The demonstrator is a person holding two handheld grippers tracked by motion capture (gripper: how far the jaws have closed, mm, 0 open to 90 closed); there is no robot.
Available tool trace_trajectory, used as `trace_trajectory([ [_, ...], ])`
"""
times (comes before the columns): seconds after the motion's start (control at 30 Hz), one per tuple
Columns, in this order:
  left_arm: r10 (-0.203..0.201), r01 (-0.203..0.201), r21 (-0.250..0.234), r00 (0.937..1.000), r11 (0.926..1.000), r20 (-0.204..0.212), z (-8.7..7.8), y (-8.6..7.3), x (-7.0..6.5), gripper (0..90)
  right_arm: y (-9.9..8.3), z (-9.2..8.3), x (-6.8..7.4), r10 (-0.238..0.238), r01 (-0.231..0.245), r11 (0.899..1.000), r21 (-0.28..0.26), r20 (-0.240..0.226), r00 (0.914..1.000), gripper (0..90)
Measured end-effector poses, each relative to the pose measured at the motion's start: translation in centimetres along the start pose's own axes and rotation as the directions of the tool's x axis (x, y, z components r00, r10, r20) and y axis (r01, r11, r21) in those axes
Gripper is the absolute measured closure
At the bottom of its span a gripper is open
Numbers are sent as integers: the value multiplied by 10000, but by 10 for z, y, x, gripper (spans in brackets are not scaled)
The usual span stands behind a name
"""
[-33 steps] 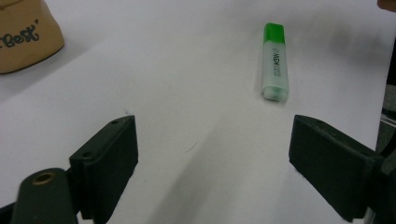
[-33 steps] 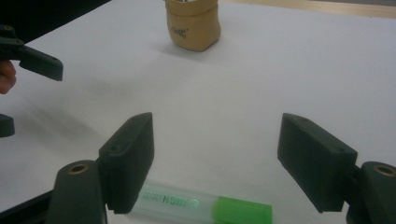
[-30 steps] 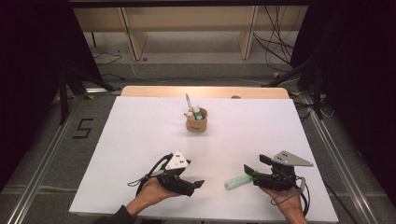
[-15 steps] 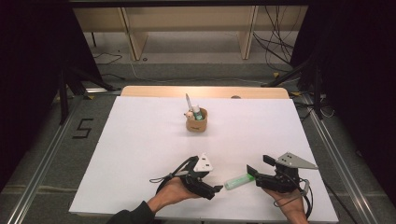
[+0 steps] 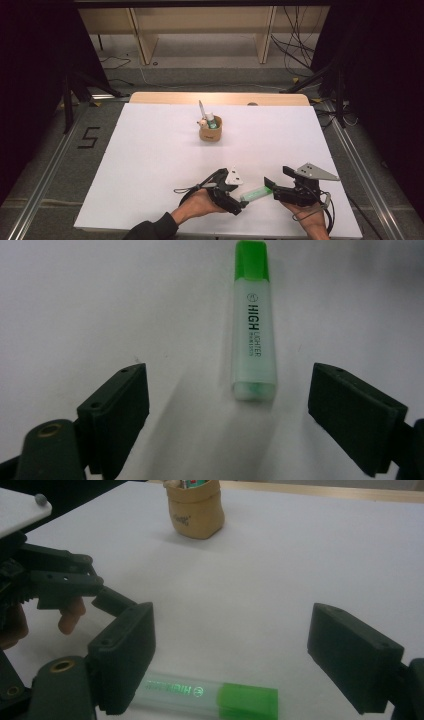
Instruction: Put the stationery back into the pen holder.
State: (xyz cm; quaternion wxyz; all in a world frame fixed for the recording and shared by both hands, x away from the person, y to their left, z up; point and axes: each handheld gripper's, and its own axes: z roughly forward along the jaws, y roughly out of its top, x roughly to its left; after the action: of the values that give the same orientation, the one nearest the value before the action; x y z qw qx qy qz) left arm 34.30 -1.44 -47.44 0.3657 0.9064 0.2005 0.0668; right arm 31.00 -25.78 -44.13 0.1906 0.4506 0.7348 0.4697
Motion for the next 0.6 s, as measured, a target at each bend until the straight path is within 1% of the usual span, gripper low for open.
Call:
trace_trajectory([
  [0.13,142,-143,116,9999,9998,46,5,3,-3,187,0,0,-1,45,-45,10000,-3,19,10000,194],
  [0.23,355,-355,236,9994,9991,38,8,5,-5,219,0,-1,-1,55,-55,10000,-39,15,10000,190],
  [0.3,458,-461,272,9989,9986,116,10,6,-6,251,1,-1,-1,111,-111,9999,-59,16,9999,188],
  [0.37,613,-617,394,9981,9973,108,11,7,-7,281,1,-2,-1,94,-94,9999,-73,1,10000,188],
  [0.43,618,-624,452,9980,9970,139,13,7,-7,312,0,-1,-1,118,-118,9999,-57,-12,9999,188],
  [0.53,734,-745,510,9970,9959,239,15,8,-8,351,0,-1,-1,91,-91,10000,-40,-25,10000,188],
  [0.6,810,-822,571,9964,9950,233,16,8,-9,380,0,-1,-1,87,-87,10000,-41,-27,10000,188],
])
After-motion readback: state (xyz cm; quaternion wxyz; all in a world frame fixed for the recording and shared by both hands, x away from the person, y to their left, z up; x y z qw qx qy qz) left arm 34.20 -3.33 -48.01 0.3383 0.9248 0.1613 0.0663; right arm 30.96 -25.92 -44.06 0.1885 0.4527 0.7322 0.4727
